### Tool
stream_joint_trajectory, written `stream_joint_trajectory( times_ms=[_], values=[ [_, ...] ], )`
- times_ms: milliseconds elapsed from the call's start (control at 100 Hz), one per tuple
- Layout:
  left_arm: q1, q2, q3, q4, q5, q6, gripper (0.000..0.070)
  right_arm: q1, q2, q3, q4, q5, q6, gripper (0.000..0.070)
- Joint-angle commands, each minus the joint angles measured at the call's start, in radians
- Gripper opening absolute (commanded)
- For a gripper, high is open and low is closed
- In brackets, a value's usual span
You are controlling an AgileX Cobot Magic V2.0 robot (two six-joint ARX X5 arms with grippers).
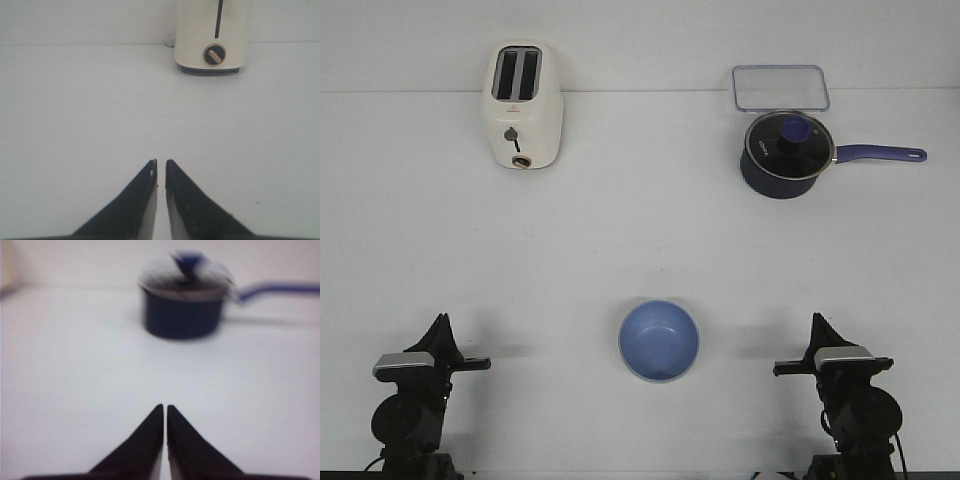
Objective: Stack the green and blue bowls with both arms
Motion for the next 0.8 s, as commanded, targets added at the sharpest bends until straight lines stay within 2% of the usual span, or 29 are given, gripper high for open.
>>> stream_joint_trajectory(
  times_ms=[0,140,790],
  values=[
    [0.003,-0.001,-0.02,0.014,0.002,0.017,0.0014,-0.006,-0.025,-0.021,0.024,-0.008,-0.02,0.0013],
    [0.003,-0.001,-0.02,0.014,0.002,0.017,0.0014,-0.008,-0.065,-0.076,0.042,0.003,-0.025,0.0013],
    [0.003,-0.001,-0.02,0.016,0.002,0.017,0.0014,-0.007,-0.076,-0.075,0.08,0.017,-0.018,0.0013]
  ],
)
